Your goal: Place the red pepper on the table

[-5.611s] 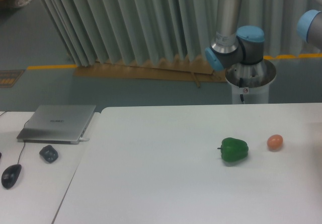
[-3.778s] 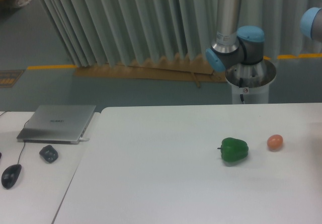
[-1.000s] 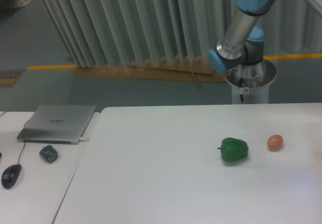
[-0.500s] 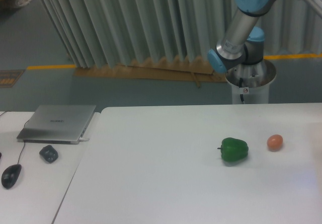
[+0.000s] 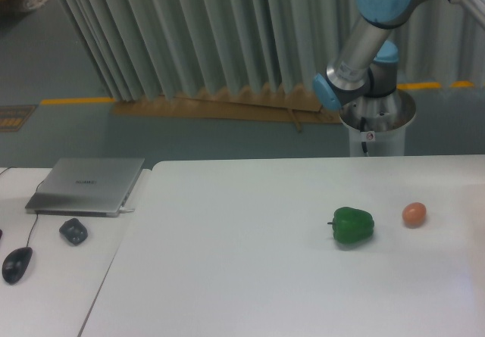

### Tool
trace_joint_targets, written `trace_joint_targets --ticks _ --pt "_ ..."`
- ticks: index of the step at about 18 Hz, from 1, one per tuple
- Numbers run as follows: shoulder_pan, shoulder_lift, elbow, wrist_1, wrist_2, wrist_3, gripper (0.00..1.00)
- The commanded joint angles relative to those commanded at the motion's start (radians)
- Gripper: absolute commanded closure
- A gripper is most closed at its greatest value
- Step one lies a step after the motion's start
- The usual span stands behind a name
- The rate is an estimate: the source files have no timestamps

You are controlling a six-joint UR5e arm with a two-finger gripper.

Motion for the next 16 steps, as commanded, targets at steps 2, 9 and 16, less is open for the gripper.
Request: trace_joint_targets --ticks 2,9,16 --pt "-0.002 -0.008 0.002 0.000 0.000 -0.026 0.00" --pt "-0.020 -0.020 0.018 -0.003 0.000 0.043 0.50" --pt "-0.017 0.021 0.018 -0.008 -0.041 0.061 0.56"
